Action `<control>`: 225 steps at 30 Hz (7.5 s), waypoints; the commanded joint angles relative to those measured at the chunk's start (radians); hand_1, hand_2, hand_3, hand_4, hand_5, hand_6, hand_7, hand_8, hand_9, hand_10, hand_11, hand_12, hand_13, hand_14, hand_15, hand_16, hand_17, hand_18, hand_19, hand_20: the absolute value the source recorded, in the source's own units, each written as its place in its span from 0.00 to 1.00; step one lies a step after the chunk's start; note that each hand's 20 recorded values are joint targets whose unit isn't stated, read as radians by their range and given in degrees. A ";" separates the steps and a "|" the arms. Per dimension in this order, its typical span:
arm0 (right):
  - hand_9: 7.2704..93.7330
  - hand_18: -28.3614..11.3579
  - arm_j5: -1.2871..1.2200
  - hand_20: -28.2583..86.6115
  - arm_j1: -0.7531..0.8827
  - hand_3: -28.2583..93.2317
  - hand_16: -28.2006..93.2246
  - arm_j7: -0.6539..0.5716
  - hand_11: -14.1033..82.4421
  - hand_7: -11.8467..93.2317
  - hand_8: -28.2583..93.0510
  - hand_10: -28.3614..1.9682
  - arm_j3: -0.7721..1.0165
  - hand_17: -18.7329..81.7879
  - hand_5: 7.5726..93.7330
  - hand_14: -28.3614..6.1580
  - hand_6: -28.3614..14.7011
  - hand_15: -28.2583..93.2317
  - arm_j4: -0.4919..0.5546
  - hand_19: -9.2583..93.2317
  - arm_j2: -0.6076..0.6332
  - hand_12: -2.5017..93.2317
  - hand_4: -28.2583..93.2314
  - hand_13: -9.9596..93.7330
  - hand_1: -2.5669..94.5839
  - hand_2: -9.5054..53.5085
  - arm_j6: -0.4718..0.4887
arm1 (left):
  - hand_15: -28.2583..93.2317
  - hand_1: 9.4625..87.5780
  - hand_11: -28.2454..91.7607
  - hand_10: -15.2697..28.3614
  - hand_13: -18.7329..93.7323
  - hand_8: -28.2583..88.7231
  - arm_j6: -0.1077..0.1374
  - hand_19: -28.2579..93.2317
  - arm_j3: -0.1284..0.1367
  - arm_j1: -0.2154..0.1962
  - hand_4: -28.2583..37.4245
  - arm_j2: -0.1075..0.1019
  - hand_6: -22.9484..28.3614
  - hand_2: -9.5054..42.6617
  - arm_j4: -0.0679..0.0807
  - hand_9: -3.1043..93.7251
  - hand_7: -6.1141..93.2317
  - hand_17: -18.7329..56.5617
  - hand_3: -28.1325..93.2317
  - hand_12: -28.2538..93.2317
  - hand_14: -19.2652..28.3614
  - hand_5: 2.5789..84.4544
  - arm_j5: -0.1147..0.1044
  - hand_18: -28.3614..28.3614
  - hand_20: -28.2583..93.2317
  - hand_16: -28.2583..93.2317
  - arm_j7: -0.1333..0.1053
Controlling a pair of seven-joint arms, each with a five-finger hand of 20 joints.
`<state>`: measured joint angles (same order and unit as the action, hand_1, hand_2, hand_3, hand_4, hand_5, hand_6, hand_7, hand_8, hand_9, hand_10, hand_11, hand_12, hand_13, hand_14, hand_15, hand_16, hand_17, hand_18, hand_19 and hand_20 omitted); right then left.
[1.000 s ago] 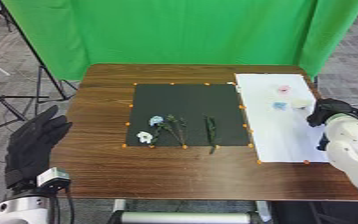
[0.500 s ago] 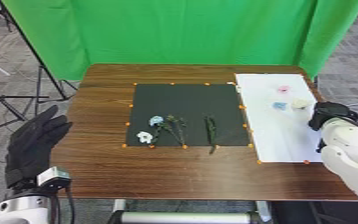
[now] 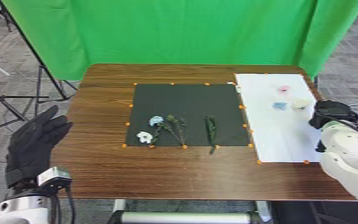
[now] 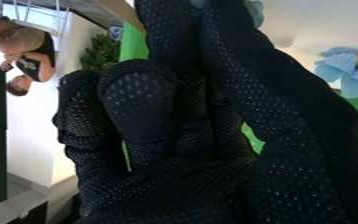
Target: Arrange flowers
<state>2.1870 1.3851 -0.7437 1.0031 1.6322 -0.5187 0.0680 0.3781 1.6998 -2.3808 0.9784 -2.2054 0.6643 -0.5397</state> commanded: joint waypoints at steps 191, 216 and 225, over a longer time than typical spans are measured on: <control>0.50 0.20 -0.010 0.28 -0.284 0.96 0.37 0.066 0.37 0.31 0.14 0.31 -0.123 0.50 0.52 0.47 0.46 0.87 -0.020 1.00 -0.145 0.20 0.01 0.64 0.40 0.01 0.183 | 0.80 0.21 0.55 0.85 0.42 0.16 -0.028 0.75 -0.017 0.017 0.14 0.014 0.69 0.27 0.008 0.44 0.18 0.14 0.89 0.31 1.00 0.52 0.019 0.92 0.27 0.10 0.029; 0.53 0.20 0.015 0.28 -0.245 0.95 0.37 0.078 0.38 0.31 0.14 0.35 -0.098 0.50 0.53 0.49 0.49 0.87 -0.077 1.00 -0.241 0.20 0.00 0.65 0.41 0.02 0.236 | 0.80 0.21 0.55 0.85 0.42 0.16 -0.039 0.75 -0.013 0.024 0.14 0.030 0.69 0.27 0.012 0.44 0.19 0.14 0.89 0.31 1.00 0.52 0.026 0.92 0.27 0.10 0.038; 0.71 0.23 0.044 0.29 -0.261 0.89 0.41 0.060 0.41 0.38 0.22 0.53 -0.151 0.54 0.65 0.58 0.58 0.84 -0.089 1.00 -0.220 0.24 0.00 0.71 0.50 0.02 0.194 | 0.80 0.22 0.55 0.86 0.42 0.16 -0.031 0.75 -0.017 0.024 0.14 0.016 0.69 0.27 0.012 0.44 0.18 0.14 0.89 0.31 1.00 0.52 0.015 0.92 0.27 0.10 0.029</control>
<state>2.1955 1.1288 -0.6683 0.8799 1.5541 -0.7536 0.2828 0.3505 1.6837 -2.3511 1.0009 -2.1943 0.6848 -0.5083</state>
